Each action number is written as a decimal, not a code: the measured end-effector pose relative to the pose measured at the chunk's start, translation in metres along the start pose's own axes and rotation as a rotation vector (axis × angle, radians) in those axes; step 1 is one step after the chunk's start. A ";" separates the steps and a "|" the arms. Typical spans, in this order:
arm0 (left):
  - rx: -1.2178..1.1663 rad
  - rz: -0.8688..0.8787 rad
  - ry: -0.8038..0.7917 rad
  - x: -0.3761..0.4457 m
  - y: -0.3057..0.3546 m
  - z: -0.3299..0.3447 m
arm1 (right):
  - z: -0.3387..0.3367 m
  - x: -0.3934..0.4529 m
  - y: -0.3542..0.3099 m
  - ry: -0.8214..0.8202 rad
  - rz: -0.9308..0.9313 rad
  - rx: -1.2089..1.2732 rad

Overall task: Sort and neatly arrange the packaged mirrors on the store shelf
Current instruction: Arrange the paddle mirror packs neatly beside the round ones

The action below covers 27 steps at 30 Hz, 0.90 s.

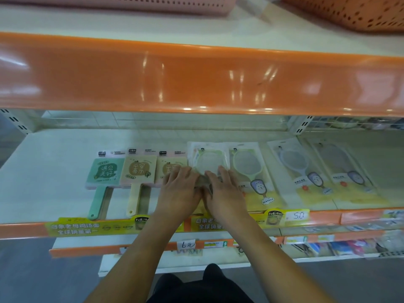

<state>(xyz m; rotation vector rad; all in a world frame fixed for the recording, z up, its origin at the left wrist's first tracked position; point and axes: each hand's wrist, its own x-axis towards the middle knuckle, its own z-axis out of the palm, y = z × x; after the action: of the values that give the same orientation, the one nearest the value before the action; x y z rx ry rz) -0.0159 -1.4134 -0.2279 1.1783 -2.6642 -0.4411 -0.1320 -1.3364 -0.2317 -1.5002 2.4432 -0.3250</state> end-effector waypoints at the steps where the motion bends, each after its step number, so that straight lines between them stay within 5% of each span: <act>1: 0.005 -0.002 0.002 0.001 -0.001 0.000 | 0.000 0.001 0.001 -0.001 -0.009 0.005; 21: -0.015 0.016 -0.005 0.002 -0.013 -0.004 | -0.002 0.005 -0.001 -0.001 -0.007 0.018; 27: -0.058 0.034 -0.024 0.004 -0.006 -0.016 | 0.001 -0.011 -0.005 0.279 0.079 0.068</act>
<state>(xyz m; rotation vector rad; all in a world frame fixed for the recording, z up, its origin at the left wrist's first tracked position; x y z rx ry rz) -0.0093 -1.4232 -0.2145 1.1172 -2.6681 -0.5267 -0.1226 -1.3291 -0.2304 -1.4086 2.6635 -0.6326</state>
